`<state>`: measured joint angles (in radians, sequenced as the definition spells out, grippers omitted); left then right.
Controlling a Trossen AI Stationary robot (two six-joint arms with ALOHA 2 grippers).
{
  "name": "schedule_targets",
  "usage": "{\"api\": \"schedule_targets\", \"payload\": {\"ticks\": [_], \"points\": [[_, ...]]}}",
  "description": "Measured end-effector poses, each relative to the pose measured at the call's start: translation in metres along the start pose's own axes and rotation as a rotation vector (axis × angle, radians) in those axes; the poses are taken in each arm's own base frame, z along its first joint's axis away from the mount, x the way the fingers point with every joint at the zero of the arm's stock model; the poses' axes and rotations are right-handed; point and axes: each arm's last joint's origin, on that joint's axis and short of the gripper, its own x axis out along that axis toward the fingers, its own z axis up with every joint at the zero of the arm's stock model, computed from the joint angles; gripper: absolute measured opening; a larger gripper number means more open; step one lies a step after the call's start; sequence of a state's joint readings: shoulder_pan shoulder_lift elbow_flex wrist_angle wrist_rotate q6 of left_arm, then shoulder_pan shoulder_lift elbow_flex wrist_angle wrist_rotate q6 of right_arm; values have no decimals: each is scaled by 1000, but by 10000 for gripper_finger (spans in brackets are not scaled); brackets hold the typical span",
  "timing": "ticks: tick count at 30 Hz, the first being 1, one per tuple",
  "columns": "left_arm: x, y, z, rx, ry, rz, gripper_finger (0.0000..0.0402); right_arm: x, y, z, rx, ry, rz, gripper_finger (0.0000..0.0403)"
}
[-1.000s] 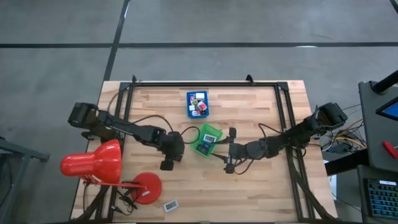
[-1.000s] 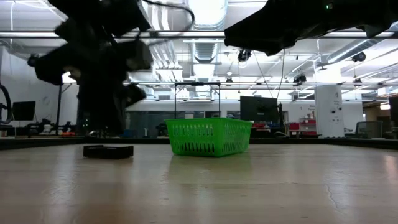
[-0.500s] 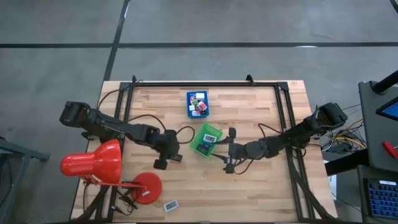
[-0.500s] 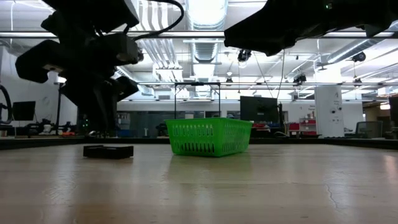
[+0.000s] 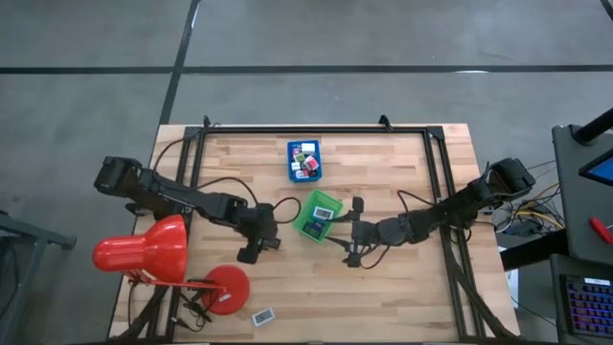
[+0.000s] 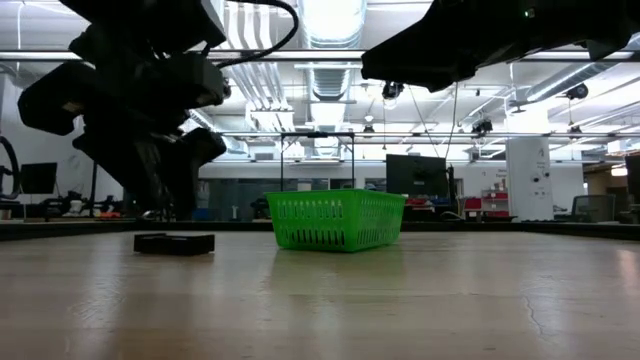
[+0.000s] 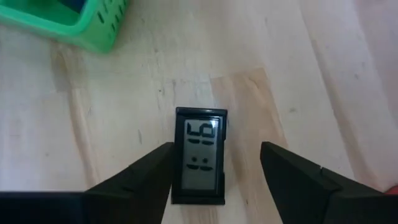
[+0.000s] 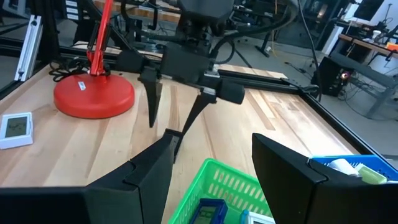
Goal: Pick & Place Office items
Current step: Put the black digital clock into the green bin
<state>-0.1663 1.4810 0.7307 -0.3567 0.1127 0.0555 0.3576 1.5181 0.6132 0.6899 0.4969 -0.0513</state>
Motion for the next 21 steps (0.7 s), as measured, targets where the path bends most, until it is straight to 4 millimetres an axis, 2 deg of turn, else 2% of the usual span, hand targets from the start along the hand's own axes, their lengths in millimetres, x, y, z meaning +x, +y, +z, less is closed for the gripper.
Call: {"api": "schedule_targets", "payload": {"ticks": [21], "points": [[30,4,-7,-38,105,58,246,0,0,-1,-3,5,-1,212]]}}
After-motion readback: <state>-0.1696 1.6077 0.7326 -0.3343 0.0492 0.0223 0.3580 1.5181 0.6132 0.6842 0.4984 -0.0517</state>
